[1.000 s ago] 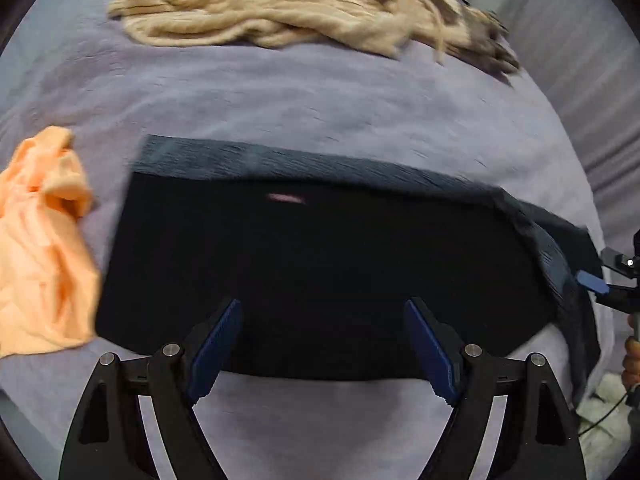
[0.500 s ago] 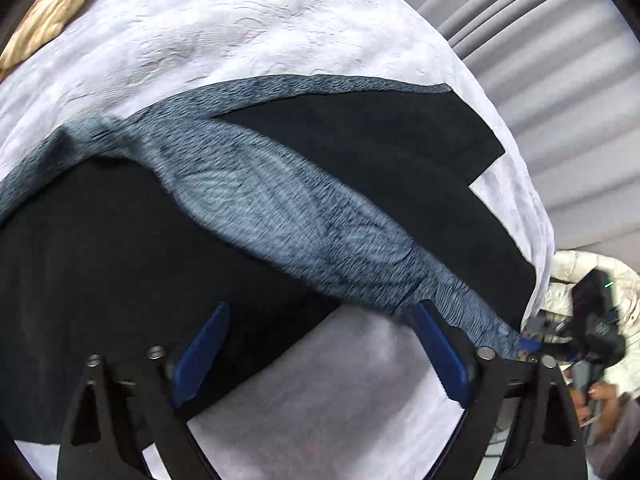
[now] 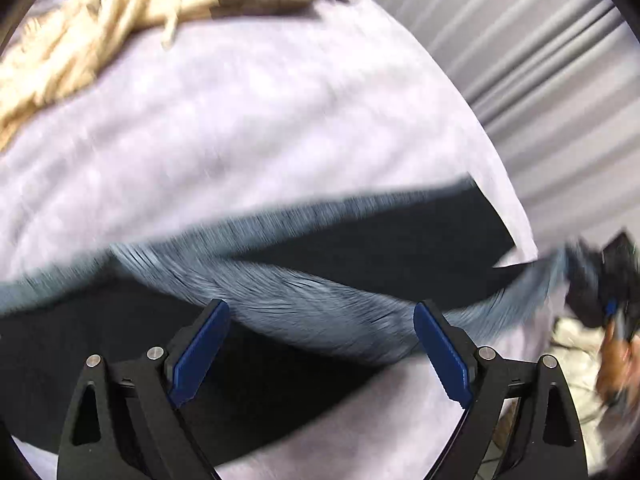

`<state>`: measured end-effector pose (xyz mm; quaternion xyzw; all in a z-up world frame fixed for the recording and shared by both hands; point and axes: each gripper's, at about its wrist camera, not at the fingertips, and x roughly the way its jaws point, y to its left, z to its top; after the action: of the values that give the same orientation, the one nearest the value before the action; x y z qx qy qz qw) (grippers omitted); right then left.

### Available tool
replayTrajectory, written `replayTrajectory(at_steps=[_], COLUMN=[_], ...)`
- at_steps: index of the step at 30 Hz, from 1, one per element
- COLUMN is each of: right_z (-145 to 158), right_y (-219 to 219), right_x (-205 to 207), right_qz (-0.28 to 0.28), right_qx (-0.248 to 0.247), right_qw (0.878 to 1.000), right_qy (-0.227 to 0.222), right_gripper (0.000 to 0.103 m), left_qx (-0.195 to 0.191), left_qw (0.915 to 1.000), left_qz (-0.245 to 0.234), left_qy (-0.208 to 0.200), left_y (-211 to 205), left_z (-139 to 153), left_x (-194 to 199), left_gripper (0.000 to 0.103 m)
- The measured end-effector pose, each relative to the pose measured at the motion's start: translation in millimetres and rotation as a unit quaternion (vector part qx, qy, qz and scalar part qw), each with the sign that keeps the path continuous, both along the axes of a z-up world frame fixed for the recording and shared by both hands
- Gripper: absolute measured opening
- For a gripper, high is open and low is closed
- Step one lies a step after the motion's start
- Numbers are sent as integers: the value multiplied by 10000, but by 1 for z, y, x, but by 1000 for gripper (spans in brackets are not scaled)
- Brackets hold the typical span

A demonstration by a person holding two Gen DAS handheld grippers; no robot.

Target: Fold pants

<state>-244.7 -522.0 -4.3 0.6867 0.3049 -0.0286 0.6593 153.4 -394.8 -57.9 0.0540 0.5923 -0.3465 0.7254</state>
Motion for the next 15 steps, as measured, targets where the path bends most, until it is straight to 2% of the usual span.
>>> replayTrajectory(at_steps=[1,2,3,4,5,7,9,10,11,13,15], right_z=[3,7,9,12,15,24,23,16,5,-26,-61], right_y=[-17,-39,-52,-65,-79,-91,-82,-76,-70,-51,-40], right_x=[16,39,54,67,77,92,91,85,72,48,39], right_qz=[-24,-44,-39,-18,38,286,433,483,540,620,534], right_qx=[-197,-542,-788,-1050,-1376,-1889,-1941,-1841,-1655,-1354,-931], right_qw=[9997,9976,9952,9915,9853,9734,9714,9729,9742,9747,9770], right_qy=[150,420,573,772,1016,1264,1297,1316,1435,1669,1845], right_gripper=[30,42,57,89,92,92,90,85,74,62,60], left_qx=[41,86,146,219,291,521,788,912,1016,1187,1321], left_qw=[9999,9997,9993,9987,9979,9954,9921,9900,9877,9840,9817], left_qz=[76,169,275,385,491,715,936,1069,1189,1332,1375], left_qy=[-95,-158,-209,-261,-310,-366,-269,-157,-66,9,-18], left_y=[1,2,6,11,18,29,43,53,61,75,82], left_z=[3,4,4,4,2,-7,-24,-34,-42,-52,-57], left_x=[6,11,16,20,24,26,27,26,25,23,19], left_gripper=[93,93,93,93,93,93,93,93,93,93,93])
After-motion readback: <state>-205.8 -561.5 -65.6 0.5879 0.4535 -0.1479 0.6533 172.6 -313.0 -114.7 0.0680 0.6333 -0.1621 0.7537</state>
